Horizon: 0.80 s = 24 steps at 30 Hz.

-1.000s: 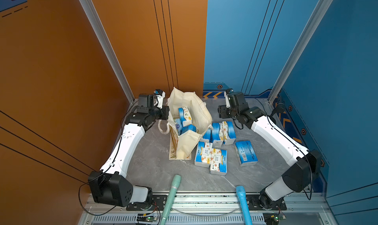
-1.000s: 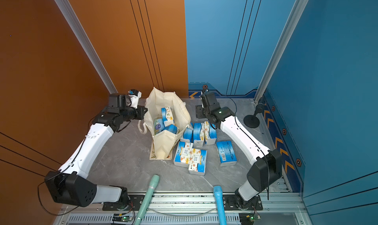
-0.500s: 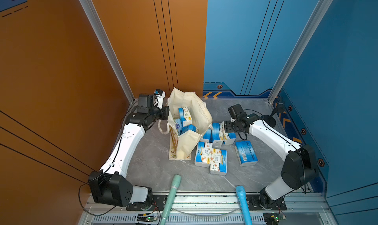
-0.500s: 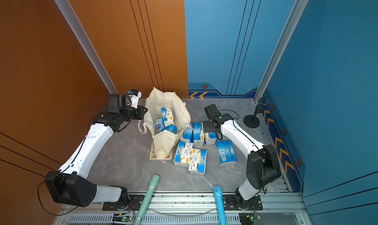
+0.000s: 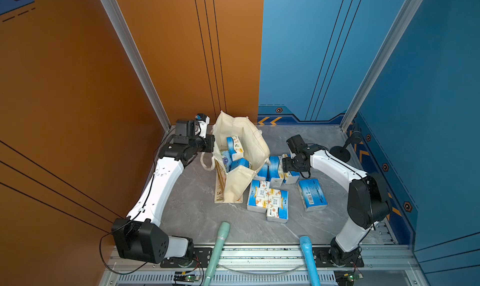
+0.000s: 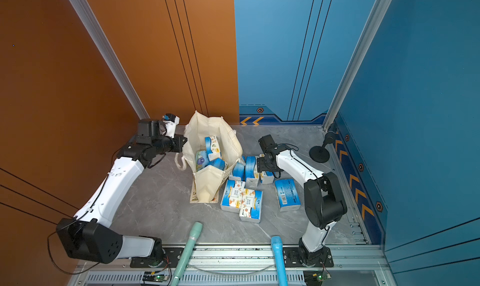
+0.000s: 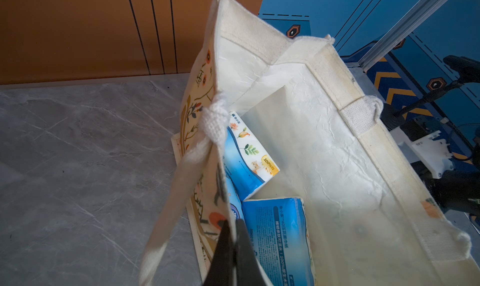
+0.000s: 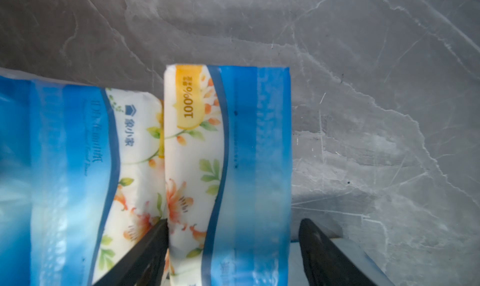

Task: Put tissues into the canvas bag
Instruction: Pick up the pack of facial tissues from the center of the board.

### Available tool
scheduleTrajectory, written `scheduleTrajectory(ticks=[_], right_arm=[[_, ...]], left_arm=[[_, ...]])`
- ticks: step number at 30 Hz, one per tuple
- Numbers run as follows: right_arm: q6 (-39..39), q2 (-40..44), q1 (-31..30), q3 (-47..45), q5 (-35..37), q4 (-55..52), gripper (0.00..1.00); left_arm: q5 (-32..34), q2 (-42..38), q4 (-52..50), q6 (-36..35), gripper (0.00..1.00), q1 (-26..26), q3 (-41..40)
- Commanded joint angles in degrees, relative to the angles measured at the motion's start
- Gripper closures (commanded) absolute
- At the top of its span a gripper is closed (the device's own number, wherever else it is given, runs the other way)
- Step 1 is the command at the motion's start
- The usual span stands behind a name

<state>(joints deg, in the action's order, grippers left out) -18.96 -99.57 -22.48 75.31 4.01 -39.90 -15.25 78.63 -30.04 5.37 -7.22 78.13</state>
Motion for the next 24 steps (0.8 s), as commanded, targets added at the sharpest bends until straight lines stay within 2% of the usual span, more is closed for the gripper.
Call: scheduleTrajectory(ticks=[1, 9, 12, 20, 24], right_arm=[[-0.38, -1.71, 0.77, 1.35, -1.8, 0.38, 0.2], [-0.2, -5.25, 1.56, 2.23, -3.7, 1.01, 0.2], [-0.33, -6.23, 1.82, 2.61, -3.28, 1.05, 0.24], [-0.46, -3.81, 2.75, 1.73, -2.18, 1.14, 0.55], [-0.63, 0.29, 2.89, 1.36, -1.46, 1.35, 0.62]], left_arm=[[0.06, -0.5, -2.04, -1.49, 1.0, -0.51, 0.63], [0.3, -0.5, -2.04, -1.58, 1.0, -0.47, 0.62], [0.25, -0.24, -2.06, -1.5, 1.0, -0.5, 0.81], [0.21, 0.03, -2.04, -1.55, 1.0, -0.51, 0.78], [0.06, 0.11, -2.04, -1.5, 1.0, -0.51, 0.9]])
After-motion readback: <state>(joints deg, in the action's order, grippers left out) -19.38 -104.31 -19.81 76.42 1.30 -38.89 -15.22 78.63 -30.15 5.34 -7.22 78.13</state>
